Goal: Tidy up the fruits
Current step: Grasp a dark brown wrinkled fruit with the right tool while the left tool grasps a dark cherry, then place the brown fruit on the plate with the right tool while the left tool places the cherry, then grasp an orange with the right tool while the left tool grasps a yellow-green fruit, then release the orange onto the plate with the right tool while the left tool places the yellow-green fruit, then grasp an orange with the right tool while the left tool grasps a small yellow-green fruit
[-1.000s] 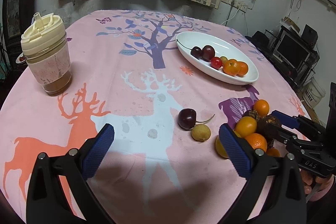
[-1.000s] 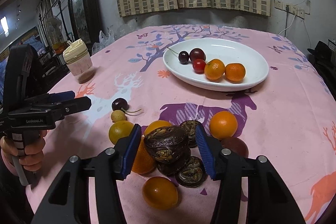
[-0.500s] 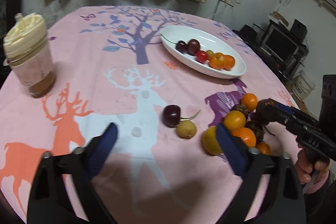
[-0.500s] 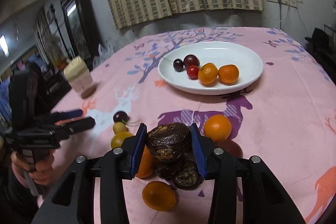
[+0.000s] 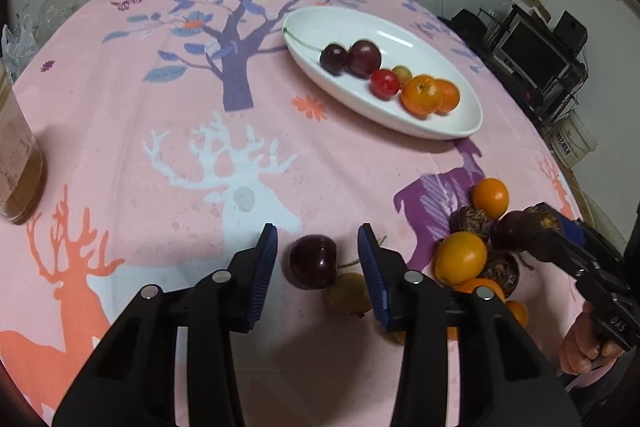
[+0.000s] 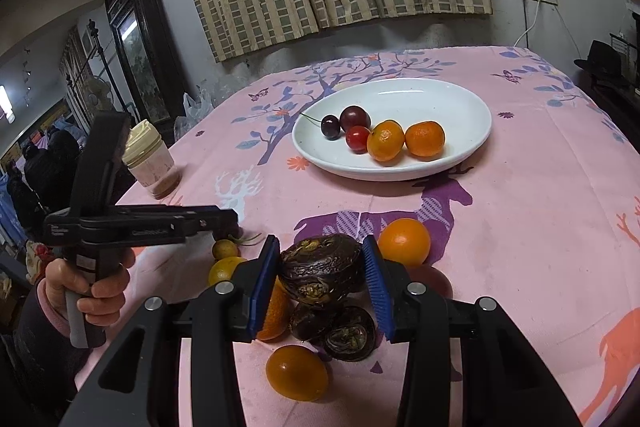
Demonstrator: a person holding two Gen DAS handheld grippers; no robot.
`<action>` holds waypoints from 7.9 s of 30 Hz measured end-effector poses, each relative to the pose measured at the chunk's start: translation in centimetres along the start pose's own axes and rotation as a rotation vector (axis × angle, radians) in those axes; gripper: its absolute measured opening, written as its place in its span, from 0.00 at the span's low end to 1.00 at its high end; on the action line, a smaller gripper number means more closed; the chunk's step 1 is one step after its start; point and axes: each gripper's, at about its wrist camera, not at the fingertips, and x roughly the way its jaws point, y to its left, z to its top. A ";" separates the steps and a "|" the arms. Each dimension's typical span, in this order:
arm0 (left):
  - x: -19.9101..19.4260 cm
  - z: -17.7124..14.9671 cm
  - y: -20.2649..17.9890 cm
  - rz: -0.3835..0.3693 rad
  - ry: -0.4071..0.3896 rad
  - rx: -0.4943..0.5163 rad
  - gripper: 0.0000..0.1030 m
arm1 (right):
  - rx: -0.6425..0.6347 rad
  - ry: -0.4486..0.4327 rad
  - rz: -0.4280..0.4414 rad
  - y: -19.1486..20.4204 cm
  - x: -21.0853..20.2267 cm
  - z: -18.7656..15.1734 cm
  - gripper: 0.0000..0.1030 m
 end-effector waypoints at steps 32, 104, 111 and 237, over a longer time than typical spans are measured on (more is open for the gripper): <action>6.8 14.9 -6.4 0.042 -0.081 0.113 0.25 | 0.180 0.002 -0.158 -9.9 10.1 11.5 0.43; -1.8 -5.2 -7.9 -0.089 -0.026 0.829 0.54 | 0.173 0.188 -0.022 0.4 -0.3 -6.5 0.36; -1.1 -4.7 -6.5 -0.138 -0.002 0.834 0.41 | 0.174 0.190 -0.018 0.4 -0.3 -6.5 0.36; -0.4 -4.5 -3.3 0.021 -0.048 0.277 0.26 | -0.060 0.018 -0.217 5.3 -3.1 -3.0 0.42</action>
